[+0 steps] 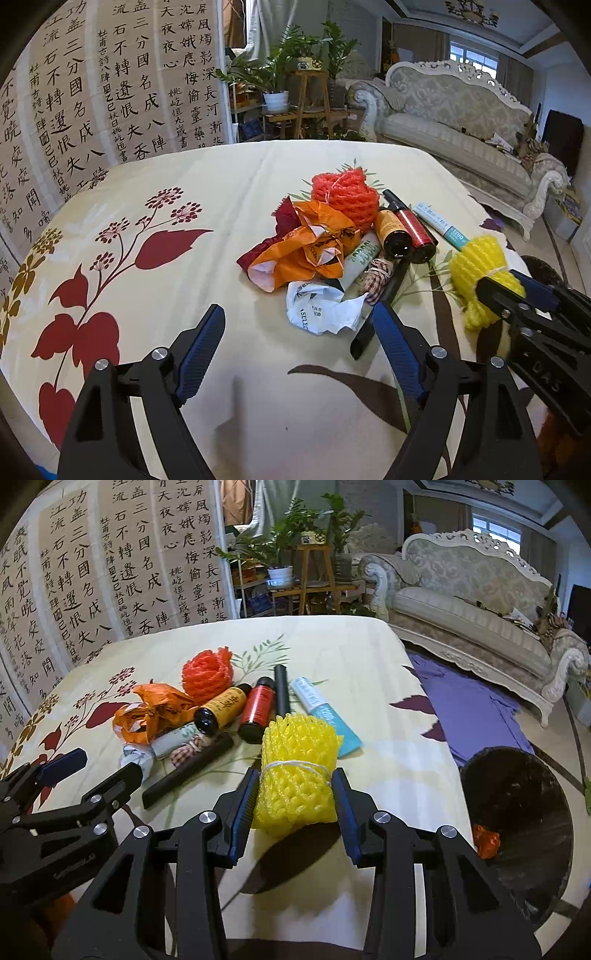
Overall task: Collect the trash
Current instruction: 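Grasp the white paper wrapper with the left tool while the right tool grasps the yellow foam net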
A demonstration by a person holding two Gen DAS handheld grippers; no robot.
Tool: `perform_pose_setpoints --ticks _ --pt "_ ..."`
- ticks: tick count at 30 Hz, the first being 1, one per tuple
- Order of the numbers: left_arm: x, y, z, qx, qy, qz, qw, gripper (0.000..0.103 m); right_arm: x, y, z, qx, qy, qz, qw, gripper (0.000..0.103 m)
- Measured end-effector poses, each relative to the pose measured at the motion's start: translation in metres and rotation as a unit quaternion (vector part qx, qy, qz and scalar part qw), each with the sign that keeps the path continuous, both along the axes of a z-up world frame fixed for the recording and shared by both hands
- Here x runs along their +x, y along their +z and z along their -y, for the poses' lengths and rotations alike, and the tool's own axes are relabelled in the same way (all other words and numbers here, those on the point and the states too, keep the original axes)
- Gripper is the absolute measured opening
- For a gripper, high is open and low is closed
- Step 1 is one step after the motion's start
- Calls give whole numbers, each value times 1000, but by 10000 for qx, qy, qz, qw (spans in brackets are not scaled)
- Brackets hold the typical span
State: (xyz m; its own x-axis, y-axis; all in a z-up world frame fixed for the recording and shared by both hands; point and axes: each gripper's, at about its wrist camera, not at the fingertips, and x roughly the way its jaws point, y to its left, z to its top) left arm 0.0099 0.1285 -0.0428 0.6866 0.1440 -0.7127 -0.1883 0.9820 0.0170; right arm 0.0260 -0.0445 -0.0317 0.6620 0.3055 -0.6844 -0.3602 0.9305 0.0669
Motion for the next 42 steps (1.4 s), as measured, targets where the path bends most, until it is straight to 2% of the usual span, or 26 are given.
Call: perform_pose_setpoints --ticks 7,10,17,21,23,25,26,28,31,34,38,40,42 --pt "5 -8 -16 -293 316 -317 9986 80 1 -1 5 62 7 0 10000 40" --pt "3 -9 -22 -288 410 -375 9980 80 1 -2 5 71 20 5 10000 40" --pt "6 -7 -17 -228 329 -364 9985 80 2 -4 5 72 34 8 10000 41" --pt "13 -10 -17 -316 297 -437 9981 79 3 -5 5 63 35 3 10000 41" --pt "13 -10 -19 -378 295 -434 9979 72 3 -5 5 64 37 2 10000 41" --pt "14 -12 -20 -445 281 -492 9974 57 4 -5 4 58 40 -3 10000 41" --pt "14 -12 -20 -465 284 -500 9973 54 4 -5 4 54 43 -3 10000 41" --pt "13 -12 -22 -493 263 -446 9974 38 4 -6 4 45 51 -7 10000 42" --pt "12 -12 -21 -483 237 -417 9977 24 4 -6 3 48 51 -8 10000 42" --pt "9 -11 -22 -616 170 -374 9973 16 4 -6 3 40 51 -1 10000 41" --pt "7 -11 -21 -604 154 -363 9974 11 4 -6 4 41 51 -2 10000 41" --pt "4 -10 -22 -591 135 -329 9976 1 4 -6 4 28 49 12 10000 41" --pt "1 -10 -23 -745 78 -282 9968 1 3 -6 3 12 49 30 10000 41"
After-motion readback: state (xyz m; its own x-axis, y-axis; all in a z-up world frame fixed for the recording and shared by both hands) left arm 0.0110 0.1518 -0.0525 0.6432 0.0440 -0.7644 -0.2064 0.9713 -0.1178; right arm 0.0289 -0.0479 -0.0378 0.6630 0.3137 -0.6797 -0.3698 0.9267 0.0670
